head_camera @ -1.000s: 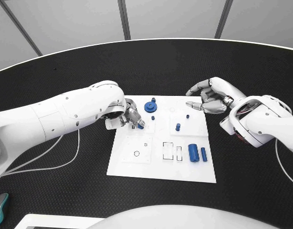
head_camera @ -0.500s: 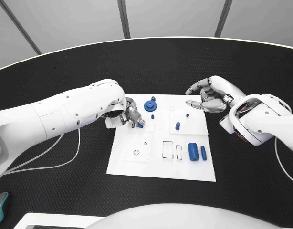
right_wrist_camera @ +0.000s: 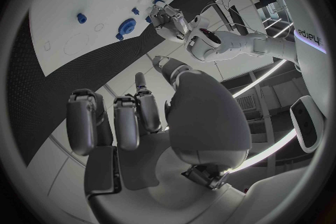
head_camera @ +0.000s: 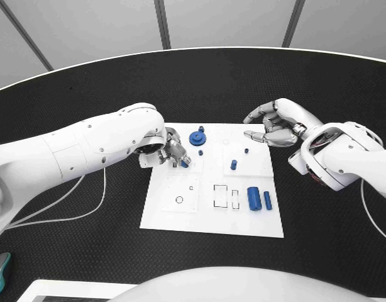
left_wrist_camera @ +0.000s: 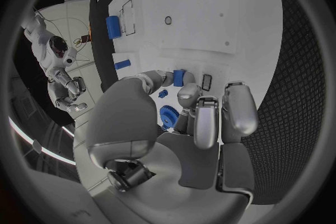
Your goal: Assemble the parts on the task board
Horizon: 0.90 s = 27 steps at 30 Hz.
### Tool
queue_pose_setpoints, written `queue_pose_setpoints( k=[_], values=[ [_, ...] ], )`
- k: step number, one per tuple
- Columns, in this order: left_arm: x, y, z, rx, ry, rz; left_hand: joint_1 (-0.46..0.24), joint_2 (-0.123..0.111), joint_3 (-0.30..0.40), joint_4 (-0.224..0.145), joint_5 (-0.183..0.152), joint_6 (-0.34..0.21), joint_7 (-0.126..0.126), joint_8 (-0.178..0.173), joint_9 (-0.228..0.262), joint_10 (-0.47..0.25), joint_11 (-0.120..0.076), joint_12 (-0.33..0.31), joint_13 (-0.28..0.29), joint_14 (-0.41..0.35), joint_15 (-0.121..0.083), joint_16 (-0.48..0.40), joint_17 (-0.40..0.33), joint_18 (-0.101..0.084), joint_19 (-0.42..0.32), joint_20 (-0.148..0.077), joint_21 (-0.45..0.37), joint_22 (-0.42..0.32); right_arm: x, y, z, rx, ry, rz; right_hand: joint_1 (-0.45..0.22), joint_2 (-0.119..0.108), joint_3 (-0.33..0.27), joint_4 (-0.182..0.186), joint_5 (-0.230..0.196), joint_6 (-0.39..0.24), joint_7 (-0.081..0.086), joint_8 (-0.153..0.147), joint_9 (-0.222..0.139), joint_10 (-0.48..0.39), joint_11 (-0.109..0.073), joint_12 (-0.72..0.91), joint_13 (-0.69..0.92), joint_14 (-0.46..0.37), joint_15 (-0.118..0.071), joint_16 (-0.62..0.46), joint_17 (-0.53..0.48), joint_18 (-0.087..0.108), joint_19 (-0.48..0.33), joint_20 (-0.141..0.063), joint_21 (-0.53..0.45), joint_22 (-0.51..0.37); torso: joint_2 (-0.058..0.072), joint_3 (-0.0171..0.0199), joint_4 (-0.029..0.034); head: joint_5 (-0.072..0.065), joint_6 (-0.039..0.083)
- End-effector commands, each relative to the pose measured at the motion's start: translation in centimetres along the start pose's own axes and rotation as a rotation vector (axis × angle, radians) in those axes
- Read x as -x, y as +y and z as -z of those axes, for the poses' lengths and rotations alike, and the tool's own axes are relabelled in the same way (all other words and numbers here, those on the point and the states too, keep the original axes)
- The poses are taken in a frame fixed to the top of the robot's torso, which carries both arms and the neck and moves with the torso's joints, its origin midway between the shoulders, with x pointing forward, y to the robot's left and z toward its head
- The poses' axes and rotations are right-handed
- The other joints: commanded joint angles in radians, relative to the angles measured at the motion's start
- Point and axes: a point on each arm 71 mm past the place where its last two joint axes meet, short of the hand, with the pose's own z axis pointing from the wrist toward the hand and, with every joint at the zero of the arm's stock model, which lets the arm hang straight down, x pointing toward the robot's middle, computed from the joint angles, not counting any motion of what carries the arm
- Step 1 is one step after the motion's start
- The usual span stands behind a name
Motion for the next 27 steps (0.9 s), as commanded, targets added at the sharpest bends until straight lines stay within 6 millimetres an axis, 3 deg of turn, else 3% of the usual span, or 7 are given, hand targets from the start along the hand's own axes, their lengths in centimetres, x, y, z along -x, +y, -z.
queue_pose_setpoints(
  k=[1, 27],
  values=[
    [0.04, -0.01, -0.03, 0.001, -0.001, 0.001, 0.002, 0.006, 0.163, -0.171, 0.003, -0.002, -0.007, -0.006, 0.002, -0.001, -0.004, 0.006, 0.000, 0.090, -0.007, -0.004, 0.211, -0.015, 0.001, -0.005, 0.003, 0.000, -0.01, 0.02, 0.00, 0.000, 0.001, 0.000, 0.009, -0.004, 0.005, 0.001, 0.005, 0.004, 0.001, 0.007, -0.002, -0.001, -0.006, 0.004, 0.103, 0.085, -0.007, -0.006, 0.182, 0.005, 0.048, -0.006, -0.004, 0.145, 0.000, -0.0001, 0.0010, -0.001, -0.001],
    [0.05, -0.51, -0.34, 0.008, 0.001, -0.001, 0.000, 0.010, 0.163, -0.169, 0.001, -0.002, -0.006, -0.008, 0.002, -0.006, -0.004, 0.001, -0.009, 0.092, -0.007, -0.002, 0.217, -0.015, 0.001, -0.006, 0.003, 0.000, -0.08, 0.05, -0.01, 0.000, 0.007, -0.001, 0.011, -0.006, 0.009, 0.000, 0.023, 0.005, 0.001, 0.007, -0.004, -0.002, -0.006, 0.002, 0.102, 0.085, -0.007, -0.007, 0.181, 0.005, 0.048, -0.006, -0.005, 0.144, 0.000, -0.0010, 0.0014, -0.005, -0.001]
  ],
)
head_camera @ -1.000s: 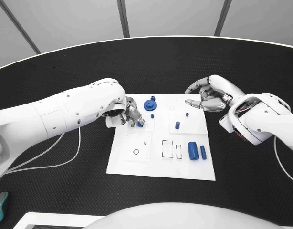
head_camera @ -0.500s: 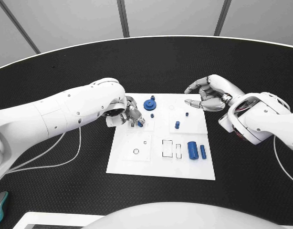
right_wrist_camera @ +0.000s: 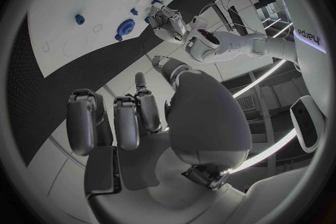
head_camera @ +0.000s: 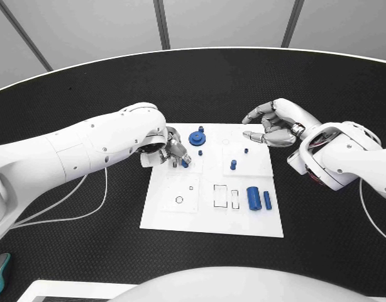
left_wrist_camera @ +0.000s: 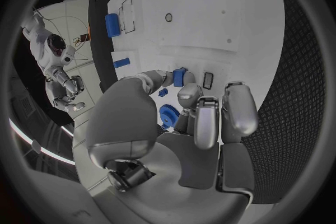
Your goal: Assemble the parts on the task board
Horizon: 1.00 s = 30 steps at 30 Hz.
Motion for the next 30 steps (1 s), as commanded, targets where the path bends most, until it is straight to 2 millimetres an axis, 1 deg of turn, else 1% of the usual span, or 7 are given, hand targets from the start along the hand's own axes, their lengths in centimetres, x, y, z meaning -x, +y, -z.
queue_pose_setpoints(
  k=[1, 10, 18, 19, 22, 23, 30],
  values=[
    [0.00, 0.00, -0.02, 0.002, 0.002, -0.001, -0.001, 0.009, 0.163, -0.169, 0.002, -0.002, -0.006, -0.006, -0.001, -0.005, -0.004, 0.001, -0.001, 0.092, -0.007, -0.002, 0.217, -0.015, 0.001, -0.006, 0.003, 0.000, -0.01, 0.00, 0.00, 0.000, 0.001, 0.000, 0.007, -0.001, 0.005, 0.001, 0.005, 0.005, 0.001, 0.003, -0.001, -0.002, -0.006, 0.002, 0.102, 0.085, -0.007, -0.007, 0.181, 0.005, 0.048, -0.006, -0.005, 0.144, 0.000, -0.0008, 0.0011, 0.000, -0.001],
    [-0.12, -0.16, -0.04, 0.001, 0.011, -0.007, -0.002, 0.010, 0.162, -0.168, 0.001, -0.003, -0.006, -0.007, -0.001, -0.006, -0.003, -0.001, -0.003, 0.092, -0.007, -0.002, 0.217, -0.015, 0.001, -0.006, 0.003, 0.001, -0.03, 0.02, 0.01, -0.001, 0.003, 0.000, 0.007, -0.001, 0.006, 0.001, 0.008, 0.005, 0.001, 0.004, -0.001, -0.002, -0.006, 0.002, 0.102, 0.085, -0.007, -0.007, 0.181, 0.005, 0.048, -0.006, -0.005, 0.144, 0.000, -0.0014, 0.0009, -0.001, -0.003],
    [-0.13, -0.26, -0.12, 0.002, 0.008, 0.002, -0.017, 0.016, 0.133, -0.156, -0.008, -0.007, -0.007, -0.007, 0.002, 0.000, -0.003, 0.000, 0.001, 0.093, -0.006, -0.001, 0.219, -0.016, 0.002, -0.005, 0.003, 0.002, -0.03, 0.05, 0.04, 0.000, 0.004, -0.001, 0.007, -0.002, 0.006, 0.000, 0.010, 0.005, 0.001, 0.003, -0.002, -0.003, -0.006, 0.000, 0.100, 0.085, -0.007, -0.007, 0.180, 0.005, 0.048, -0.006, -0.005, 0.145, 0.001, -0.0012, 0.0003, -0.002, -0.004],
    [-0.14, -0.25, -0.14, 0.003, 0.008, 0.003, -0.023, 0.020, 0.118, -0.149, -0.011, -0.009, -0.009, -0.006, 0.004, -0.002, -0.004, -0.005, -0.008, 0.093, -0.007, -0.001, 0.219, -0.015, 0.001, -0.005, 0.002, 0.001, -0.03, 0.04, 0.05, 0.000, 0.004, -0.001, 0.007, -0.002, 0.006, 0.000, 0.010, 0.005, 0.001, 0.003, -0.002, -0.003, -0.006, 0.000, 0.100, 0.085, -0.007, -0.007, 0.180, 0.005, 0.048, -0.006, -0.005, 0.145, 0.001, -0.0012, 0.0004, -0.003, -0.005],
    [-0.17, -0.25, -0.18, 0.005, 0.009, 0.004, -0.030, 0.025, 0.103, -0.140, -0.013, -0.011, -0.012, -0.006, 0.005, 0.000, -0.006, -0.006, -0.008, 0.092, -0.008, -0.001, 0.218, -0.015, 0.002, -0.006, 0.001, 0.001, -0.02, 0.04, 0.07, -0.001, 0.004, -0.001, 0.007, -0.002, 0.006, 0.000, 0.010, 0.005, 0.001, 0.003, -0.002, -0.003, -0.006, 0.000, 0.100, 0.085, -0.007, -0.007, 0.180, 0.005, 0.048, -0.006, -0.005, 0.145, 0.001, -0.0011, 0.0009, -0.004, -0.005],
    [-0.19, -0.25, -0.21, 0.007, 0.010, 0.005, -0.038, 0.027, 0.080, -0.130, -0.016, -0.014, -0.016, -0.005, 0.007, 0.004, -0.009, -0.006, -0.007, 0.092, -0.010, -0.002, 0.217, -0.015, 0.002, -0.007, 0.000, 0.001, -0.02, 0.05, 0.08, -0.001, 0.004, -0.001, 0.007, -0.002, 0.006, 0.000, 0.010, 0.005, 0.001, 0.003, -0.002, -0.003, -0.006, 0.000, 0.100, 0.085, -0.007, -0.007, 0.180, 0.005, 0.048, -0.006, -0.005, 0.145, 0.001, -0.0012, 0.0010, -0.004, -0.006],
    [-0.29, -0.20, -0.31, 0.012, 0.016, 0.012, -0.052, 0.030, 0.041, -0.109, -0.017, -0.013, -0.023, -0.007, 0.008, 0.007, -0.014, -0.005, -0.003, 0.092, -0.014, -0.002, 0.216, -0.015, 0.002, -0.011, -0.002, -0.001, -0.02, 0.06, 0.11, -0.001, 0.004, -0.001, 0.007, -0.002, 0.006, 0.000, 0.010, 0.005, 0.001, 0.003, -0.002, -0.003, -0.006, 0.000, 0.100, 0.085, -0.007, -0.007, 0.180, 0.005, 0.048, -0.006, -0.005, 0.145, 0.000, -0.0013, 0.0010, -0.006, -0.008]
  ],
)
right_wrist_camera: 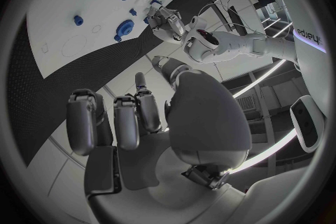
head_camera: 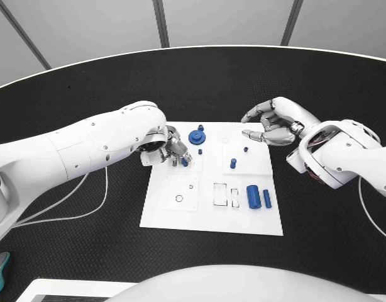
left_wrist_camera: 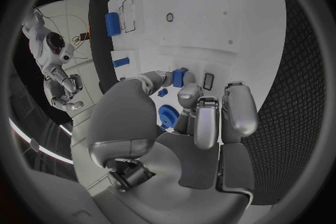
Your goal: Assemble the parts on the task board
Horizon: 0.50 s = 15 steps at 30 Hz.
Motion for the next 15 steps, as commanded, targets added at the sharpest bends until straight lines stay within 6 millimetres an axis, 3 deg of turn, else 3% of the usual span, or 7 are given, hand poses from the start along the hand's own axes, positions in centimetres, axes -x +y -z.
queue_pose_setpoints(
  k=[1, 15],
  values=[
    [-0.03, 0.02, -0.04, 0.002, 0.002, 0.002, -0.007, 0.002, 0.052, -0.059, -0.005, -0.013, -0.023, -0.008, -0.001, 0.006, -0.010, -0.005, 0.002, 0.092, -0.007, -0.002, 0.216, -0.015, -0.002, -0.007, -0.002, -0.001, 0.00, 0.00, 0.02, 0.000, 0.000, 0.000, 0.007, -0.002, 0.005, -0.001, 0.005, 0.005, 0.001, 0.004, -0.001, -0.003, -0.006, 0.000, 0.100, 0.085, -0.007, -0.001, 0.180, 0.005, 0.048, -0.006, -0.005, 0.145, 0.000, 0.0000, 0.0001, -0.001, -0.002],
    [-0.06, 0.10, -0.08, 0.006, 0.005, 0.004, -0.030, 0.004, -0.006, -0.020, -0.009, 0.000, -0.031, -0.016, -0.007, 0.013, -0.016, 0.002, 0.015, 0.091, -0.012, -0.003, 0.212, -0.015, 0.000, -0.013, -0.004, -0.002, 0.03, 0.00, 0.07, -0.001, 0.000, 0.000, 0.007, -0.003, 0.006, -0.001, 0.008, 0.004, 0.001, 0.004, -0.002, -0.004, -0.006, 0.000, 0.100, 0.085, -0.007, -0.001, 0.180, 0.005, 0.048, -0.006, -0.006, 0.143, -0.001, -0.0001, 0.0001, -0.002, -0.003]
  ],
)
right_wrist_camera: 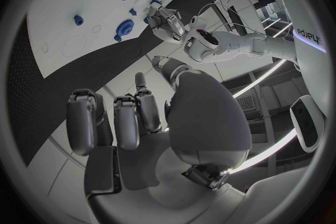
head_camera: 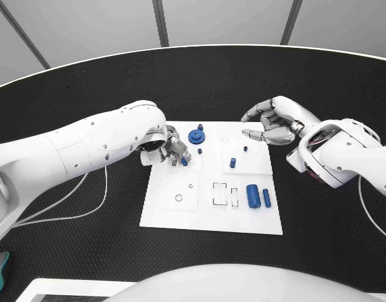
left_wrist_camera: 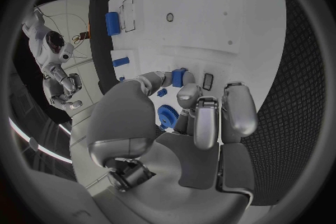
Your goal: Assemble the parts on the task board
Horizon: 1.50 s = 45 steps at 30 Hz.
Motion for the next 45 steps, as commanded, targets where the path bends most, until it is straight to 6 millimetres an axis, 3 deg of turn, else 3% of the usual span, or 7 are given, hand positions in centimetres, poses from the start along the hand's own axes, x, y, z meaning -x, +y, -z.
queue_pose_setpoints(
  k=[1, 7, 11, 15, 26, 45],
  values=[
    [0.00, 0.00, 0.00, 0.000, -0.001, 0.001, -0.008, 0.005, -0.010, 0.000, -0.004, -0.011, -0.020, -0.012, -0.002, 0.008, -0.011, 0.002, 0.002, 0.091, -0.005, -0.003, 0.212, -0.015, 0.000, -0.006, -0.004, -0.001, 0.00, 0.00, 0.01, 0.000, 0.000, 0.000, 0.007, -0.003, 0.006, -0.001, 0.003, 0.004, 0.001, 0.004, -0.001, -0.004, -0.006, 0.000, 0.100, 0.085, -0.007, -0.001, 0.180, 0.005, 0.048, -0.006, -0.006, 0.143, 0.000, -0.0003, -0.0003, 0.000, 0.000],
    [0.01, -0.01, 0.00, -0.002, -0.005, 0.004, -0.006, 0.008, -0.016, 0.004, -0.003, -0.009, -0.022, -0.013, -0.003, 0.010, -0.013, 0.005, 0.007, 0.091, -0.006, -0.004, 0.210, -0.015, 0.001, -0.007, -0.004, 0.000, 0.01, -0.01, 0.02, -0.001, 0.000, 0.000, 0.007, -0.003, 0.006, -0.001, 0.003, 0.004, 0.001, 0.004, -0.001, -0.004, -0.006, 0.000, 0.100, 0.085, -0.007, -0.001, 0.180, 0.005, 0.048, -0.006, -0.006, 0.143, 0.000, -0.0001, 0.0002, 0.000, 0.000],
    [0.03, -0.02, 0.01, -0.004, -0.008, 0.006, 0.043, 0.042, 0.027, -0.018, 0.010, -0.010, -0.019, -0.015, -0.002, 0.012, -0.014, 0.006, 0.015, 0.091, -0.009, -0.003, 0.211, -0.015, 0.002, -0.010, -0.005, -0.001, 0.00, 0.00, 0.02, -0.001, 0.001, 0.000, 0.007, -0.003, 0.006, -0.001, 0.003, 0.004, 0.001, 0.004, -0.001, -0.004, -0.006, 0.000, 0.100, 0.085, -0.007, -0.001, 0.180, 0.005, 0.048, -0.006, -0.006, 0.143, 0.000, -0.0001, 0.0001, 0.000, 0.001],
    [0.01, -0.04, 0.02, -0.006, -0.008, 0.006, 0.056, 0.047, 0.056, -0.029, 0.011, -0.008, -0.016, -0.015, -0.001, 0.013, -0.011, 0.006, 0.016, 0.091, -0.007, -0.004, 0.209, -0.016, 0.002, -0.008, -0.005, -0.001, 0.00, 0.00, 0.02, -0.001, 0.001, 0.000, 0.007, -0.003, 0.006, -0.001, 0.003, 0.004, 0.001, 0.004, -0.001, -0.004, -0.006, 0.000, 0.100, 0.085, -0.007, -0.001, 0.180, 0.005, 0.048, -0.006, -0.006, 0.143, 0.000, -0.0006, 0.0000, 0.001, 0.000],
    [-0.04, -0.05, 0.08, -0.011, -0.012, -0.008, 0.065, 0.028, 0.096, -0.056, 0.014, 0.009, -0.016, -0.009, 0.002, 0.043, -0.012, 0.033, 0.061, 0.093, -0.006, -0.001, 0.216, -0.017, 0.006, -0.006, 0.000, 0.008, -0.02, 0.02, 0.01, 0.000, 0.002, 0.000, 0.007, -0.003, 0.006, -0.001, 0.003, 0.004, 0.001, 0.004, -0.001, -0.004, -0.006, 0.000, 0.100, 0.085, -0.007, -0.001, 0.180, 0.005, 0.048, -0.006, -0.006, 0.143, 0.000, -0.0005, 0.0005, 0.001, -0.002],
    [0.08, 0.09, 0.11, -0.009, -0.025, -0.021, 0.062, 0.013, 0.118, -0.070, 0.018, 0.022, -0.019, -0.004, 0.006, 0.067, -0.015, 0.055, 0.097, 0.095, -0.009, 0.003, 0.228, -0.018, 0.008, -0.008, 0.002, 0.012, -0.02, 0.02, 0.02, 0.000, 0.002, 0.000, 0.007, -0.003, 0.006, -0.001, 0.003, 0.004, 0.001, 0.004, -0.001, -0.004, -0.006, 0.000, 0.100, 0.085, -0.007, -0.001, 0.180, 0.005, 0.048, -0.006, -0.006, 0.143, 0.000, 0.0000, 0.0000, 0.002, -0.004]
  ],
)
